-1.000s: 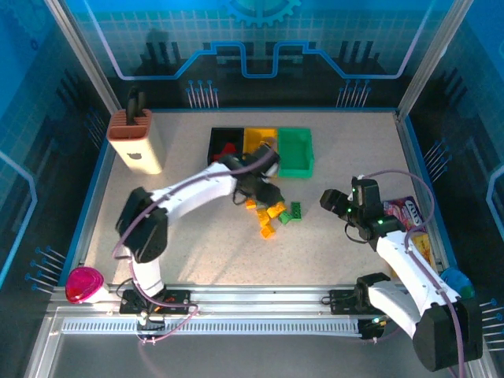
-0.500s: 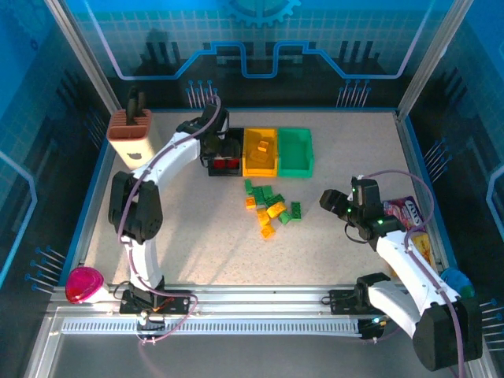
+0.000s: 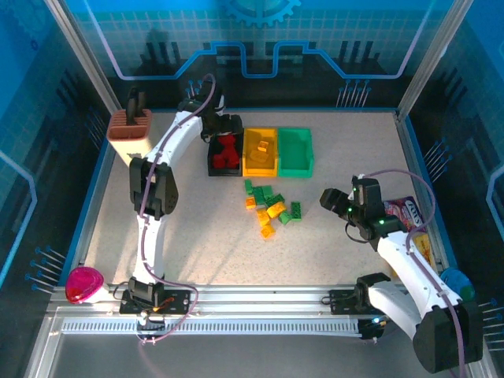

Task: Sort the legos into containers by color
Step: Place the lego in the container, then pick up the lego from the center of the table.

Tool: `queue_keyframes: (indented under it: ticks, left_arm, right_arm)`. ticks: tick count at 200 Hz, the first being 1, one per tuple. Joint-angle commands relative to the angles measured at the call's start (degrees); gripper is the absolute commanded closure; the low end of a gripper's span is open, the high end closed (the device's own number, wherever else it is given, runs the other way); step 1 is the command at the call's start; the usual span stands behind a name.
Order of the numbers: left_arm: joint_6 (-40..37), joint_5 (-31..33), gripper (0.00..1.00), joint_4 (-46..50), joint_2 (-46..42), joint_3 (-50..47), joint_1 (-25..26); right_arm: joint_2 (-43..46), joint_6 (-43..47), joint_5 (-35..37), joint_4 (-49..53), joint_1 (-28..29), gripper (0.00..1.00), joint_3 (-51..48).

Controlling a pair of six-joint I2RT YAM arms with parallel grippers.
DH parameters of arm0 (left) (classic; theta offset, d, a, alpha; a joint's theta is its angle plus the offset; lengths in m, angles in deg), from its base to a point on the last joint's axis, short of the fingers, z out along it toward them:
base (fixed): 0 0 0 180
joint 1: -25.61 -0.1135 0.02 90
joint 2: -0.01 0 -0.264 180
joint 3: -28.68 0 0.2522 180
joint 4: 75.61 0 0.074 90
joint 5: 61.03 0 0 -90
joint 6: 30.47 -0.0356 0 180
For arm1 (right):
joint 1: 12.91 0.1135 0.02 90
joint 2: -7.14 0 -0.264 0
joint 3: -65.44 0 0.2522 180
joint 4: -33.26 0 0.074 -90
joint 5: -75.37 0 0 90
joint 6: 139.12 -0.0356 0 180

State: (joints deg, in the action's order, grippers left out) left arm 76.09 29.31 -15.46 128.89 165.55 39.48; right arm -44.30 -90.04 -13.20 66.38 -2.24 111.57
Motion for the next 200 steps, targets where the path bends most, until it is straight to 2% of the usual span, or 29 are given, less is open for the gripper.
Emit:
queue_keyframes:
  ticks: [1, 53, 92, 136, 200]
  left_arm:
    - [0.83, -2.73, 0.11, -0.88, -6.6, -6.41, 1.04]
    - [2.27, -3.68, 0.12, -11.5, -23.57, -29.21, 4.65]
    - [1.55, -2.34, 0.12, -13.62, -31.51, -40.28, 9.69]
    - [2.47, -2.74, 0.16, -15.28, -34.43, -48.03, 14.0]
    - [7.34, -5.71, 0.22, -22.23, -35.52, -57.9, 14.92]
  right_arm:
    - [1.17, 0.68, -0.02, 0.95, -1.0, 0.22, 1.23]
    - [-0.74, 1.28, -2.22, -0.98, -0.92, 0.23, 1.48]
    - [-4.29, 2.69, -5.83, -3.28, 0.9, 0.23, 1.68]
    - [-9.46, 4.15, -6.31, -4.42, 5.67, 0.23, 3.43]
    - [-18.53, 10.27, -2.19, -0.34, 14.37, 0.23, 11.4]
